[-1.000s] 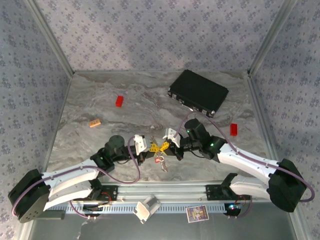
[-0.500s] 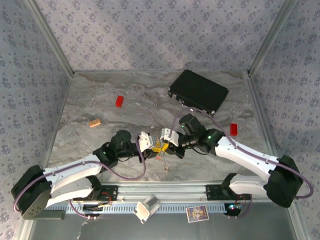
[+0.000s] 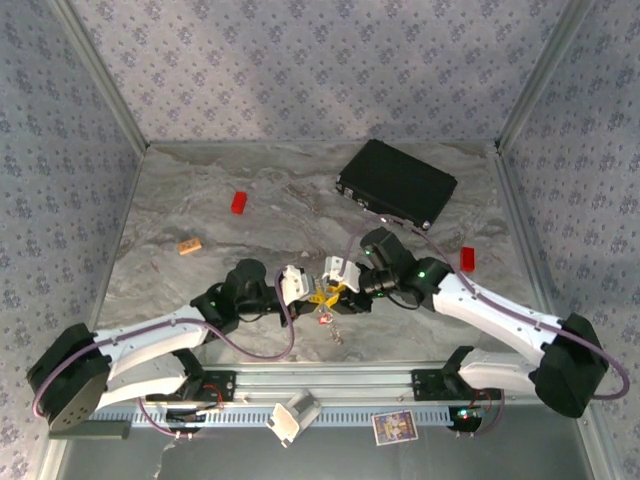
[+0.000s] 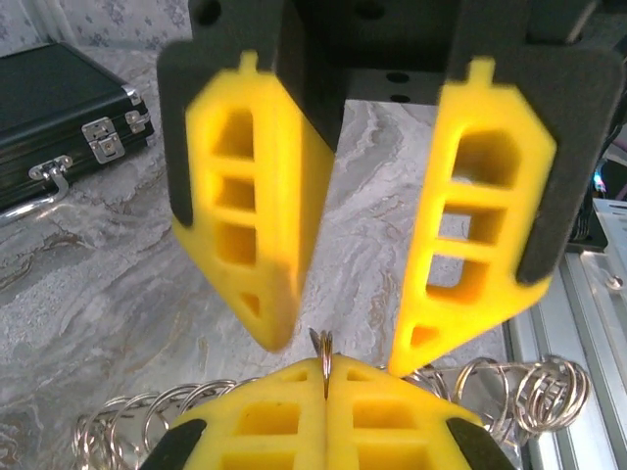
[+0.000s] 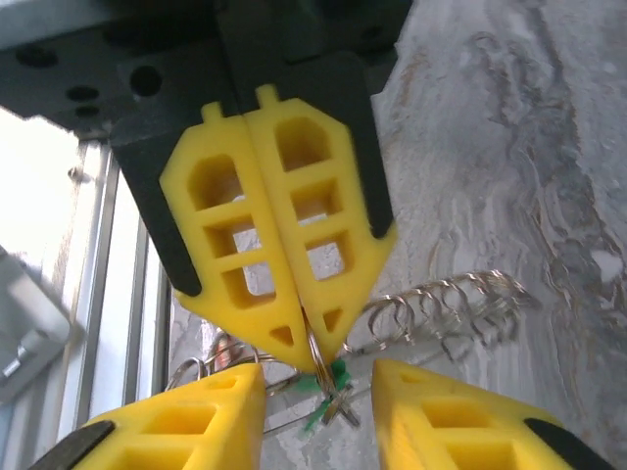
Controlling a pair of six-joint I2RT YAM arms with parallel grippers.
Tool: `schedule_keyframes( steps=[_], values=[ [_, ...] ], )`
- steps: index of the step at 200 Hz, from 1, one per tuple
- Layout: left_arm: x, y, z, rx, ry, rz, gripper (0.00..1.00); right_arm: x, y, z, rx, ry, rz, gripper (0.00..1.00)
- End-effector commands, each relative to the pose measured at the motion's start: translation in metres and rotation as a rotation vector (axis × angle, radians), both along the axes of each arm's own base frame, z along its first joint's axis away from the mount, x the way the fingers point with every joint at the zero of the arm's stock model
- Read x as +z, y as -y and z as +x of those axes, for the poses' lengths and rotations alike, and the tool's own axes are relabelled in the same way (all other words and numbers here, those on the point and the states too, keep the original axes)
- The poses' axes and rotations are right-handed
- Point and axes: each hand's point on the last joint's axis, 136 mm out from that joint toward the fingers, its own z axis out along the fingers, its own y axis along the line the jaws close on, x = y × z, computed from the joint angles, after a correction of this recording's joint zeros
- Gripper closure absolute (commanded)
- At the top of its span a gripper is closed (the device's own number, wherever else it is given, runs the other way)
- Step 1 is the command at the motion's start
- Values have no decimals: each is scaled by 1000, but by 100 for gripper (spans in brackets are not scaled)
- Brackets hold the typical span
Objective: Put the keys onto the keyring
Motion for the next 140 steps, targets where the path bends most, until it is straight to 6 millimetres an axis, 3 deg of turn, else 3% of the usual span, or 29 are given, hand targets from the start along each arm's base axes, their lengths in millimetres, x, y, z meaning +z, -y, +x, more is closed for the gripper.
schedule_keyframes(
  steps=[1,47,89,140],
  values=[
    [25,1,16,66,69,-150,100,22,-2,9,-47,2,155,63],
    [39,-1,24,115,93,-241,100,39,12,24,-155,49,263,62],
    [50,-11,26,144,124,-276,100,34,30,38,-265,50,323,61],
    [52,-22,22,151,177,-297,100,45,31,36,-245,36,353,61]
  ],
)
